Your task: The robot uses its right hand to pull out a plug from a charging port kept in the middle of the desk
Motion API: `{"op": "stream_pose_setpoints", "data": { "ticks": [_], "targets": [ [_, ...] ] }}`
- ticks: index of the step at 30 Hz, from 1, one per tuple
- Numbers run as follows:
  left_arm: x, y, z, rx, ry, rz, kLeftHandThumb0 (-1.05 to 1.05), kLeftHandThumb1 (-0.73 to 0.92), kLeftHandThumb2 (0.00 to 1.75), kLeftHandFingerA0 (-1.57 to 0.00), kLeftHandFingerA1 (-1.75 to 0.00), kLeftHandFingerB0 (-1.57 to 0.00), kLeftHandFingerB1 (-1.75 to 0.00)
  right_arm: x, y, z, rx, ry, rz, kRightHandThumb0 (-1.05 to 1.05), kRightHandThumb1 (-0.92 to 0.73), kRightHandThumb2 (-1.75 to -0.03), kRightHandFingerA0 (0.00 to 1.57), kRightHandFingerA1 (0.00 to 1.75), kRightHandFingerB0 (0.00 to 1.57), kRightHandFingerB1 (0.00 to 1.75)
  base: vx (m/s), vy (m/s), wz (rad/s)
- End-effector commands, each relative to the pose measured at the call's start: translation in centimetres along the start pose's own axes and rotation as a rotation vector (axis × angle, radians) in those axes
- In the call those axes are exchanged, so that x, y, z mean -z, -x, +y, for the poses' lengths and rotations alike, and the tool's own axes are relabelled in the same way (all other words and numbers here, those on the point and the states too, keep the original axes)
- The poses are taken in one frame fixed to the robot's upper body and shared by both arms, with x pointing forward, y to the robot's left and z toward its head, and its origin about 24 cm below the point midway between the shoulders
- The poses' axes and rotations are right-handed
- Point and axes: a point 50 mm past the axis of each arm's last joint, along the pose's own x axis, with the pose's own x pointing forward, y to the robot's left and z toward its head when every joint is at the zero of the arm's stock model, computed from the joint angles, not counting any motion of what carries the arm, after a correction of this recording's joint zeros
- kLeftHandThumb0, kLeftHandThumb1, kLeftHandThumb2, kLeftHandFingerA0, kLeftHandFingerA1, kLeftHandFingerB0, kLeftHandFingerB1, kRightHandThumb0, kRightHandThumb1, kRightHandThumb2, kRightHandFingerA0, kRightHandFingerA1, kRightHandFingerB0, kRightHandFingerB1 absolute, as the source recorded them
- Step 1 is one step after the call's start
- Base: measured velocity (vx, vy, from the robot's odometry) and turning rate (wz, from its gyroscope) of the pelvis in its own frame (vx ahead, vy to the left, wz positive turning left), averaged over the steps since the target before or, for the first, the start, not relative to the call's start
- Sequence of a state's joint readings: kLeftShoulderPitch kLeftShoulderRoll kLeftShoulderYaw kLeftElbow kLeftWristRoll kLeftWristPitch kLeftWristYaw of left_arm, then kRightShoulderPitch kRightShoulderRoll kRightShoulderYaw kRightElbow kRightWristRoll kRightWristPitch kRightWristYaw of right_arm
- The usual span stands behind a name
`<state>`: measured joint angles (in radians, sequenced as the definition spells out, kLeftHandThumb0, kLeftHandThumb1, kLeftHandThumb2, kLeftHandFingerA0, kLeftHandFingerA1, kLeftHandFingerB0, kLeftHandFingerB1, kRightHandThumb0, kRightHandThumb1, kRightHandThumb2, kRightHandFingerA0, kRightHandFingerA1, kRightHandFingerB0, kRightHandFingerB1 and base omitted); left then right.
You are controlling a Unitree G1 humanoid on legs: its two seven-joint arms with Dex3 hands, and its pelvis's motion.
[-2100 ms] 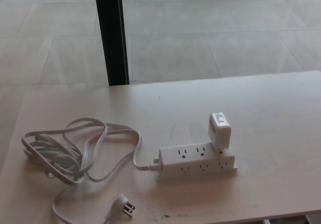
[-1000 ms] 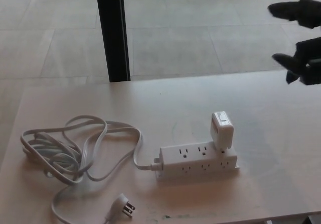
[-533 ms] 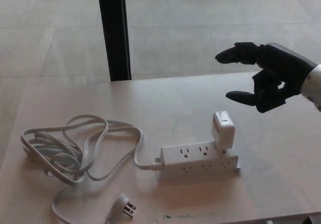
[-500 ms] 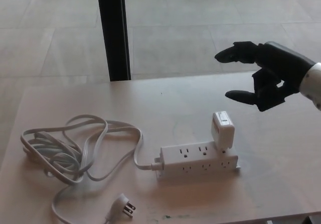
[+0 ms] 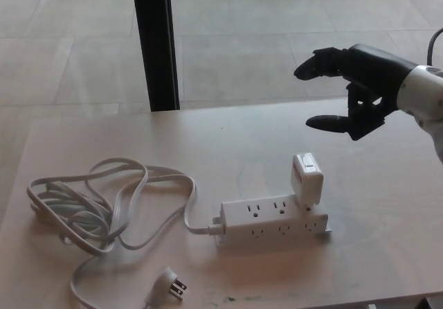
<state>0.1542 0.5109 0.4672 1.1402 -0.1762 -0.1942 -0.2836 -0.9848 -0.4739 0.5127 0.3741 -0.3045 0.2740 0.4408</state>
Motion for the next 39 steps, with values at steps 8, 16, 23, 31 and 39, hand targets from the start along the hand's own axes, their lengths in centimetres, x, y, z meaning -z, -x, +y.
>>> {"op": "stream_pose_setpoints", "data": {
  "ticks": [8, 16, 23, 31, 39],
  "targets": [
    [-0.6, 0.0, 0.4, 0.003, -0.024, -0.022, -0.79, 0.92, 0.73, -0.56, -0.47, -0.32, -0.37, 0.3, -1.0, 2.1, -0.073, 0.088, 0.046, -0.9, -0.67, -0.61, 0.76, 1.66, 0.18, 0.35, 0.0, 0.0, 0.0],
    [-1.0, -0.2, 0.2, 0.007, -0.002, -0.03, -0.74, 0.76, 1.12, -0.5, -0.59, -0.25, -0.5, 1.7, -1.0, 1.9, -0.099, 0.144, 0.091, -0.93, -0.68, -0.65, 0.65, 1.49, 0.2, 0.33, 0.0, 0.0, 0.0],
    [-1.4, -0.4, 0.0, 0.008, 0.002, -0.041, -0.74, 0.77, 1.12, -0.51, -0.6, -0.25, -0.5, 1.7, -1.0, 2.5, -0.168, 0.112, 0.104, -0.9, -0.66, -0.62, 0.67, 1.35, 0.16, 0.31, 0.0, 0.0, 0.0],
    [-1.5, -0.5, -0.2, -0.001, -0.003, -0.044, -0.78, 0.92, 0.73, -0.6, -0.48, -0.31, -0.37, 1.1, -1.3, 5.0, -0.234, 0.089, 0.079, -0.96, -0.52, -0.9, 0.86, 1.43, 0.1, 0.42, 0.0, 0.0, 0.0],
    [-1.9, -0.7, -0.3, 0.009, 0.003, -0.053, -0.74, 0.78, 1.13, -0.53, -0.61, -0.27, -0.51, 2.4, -1.1, 5.9, -0.281, 0.081, 0.128, -0.94, -0.65, -0.62, 0.58, 1.19, 0.15, 0.32, 0.0, 0.0, 0.0]
  ]
}}
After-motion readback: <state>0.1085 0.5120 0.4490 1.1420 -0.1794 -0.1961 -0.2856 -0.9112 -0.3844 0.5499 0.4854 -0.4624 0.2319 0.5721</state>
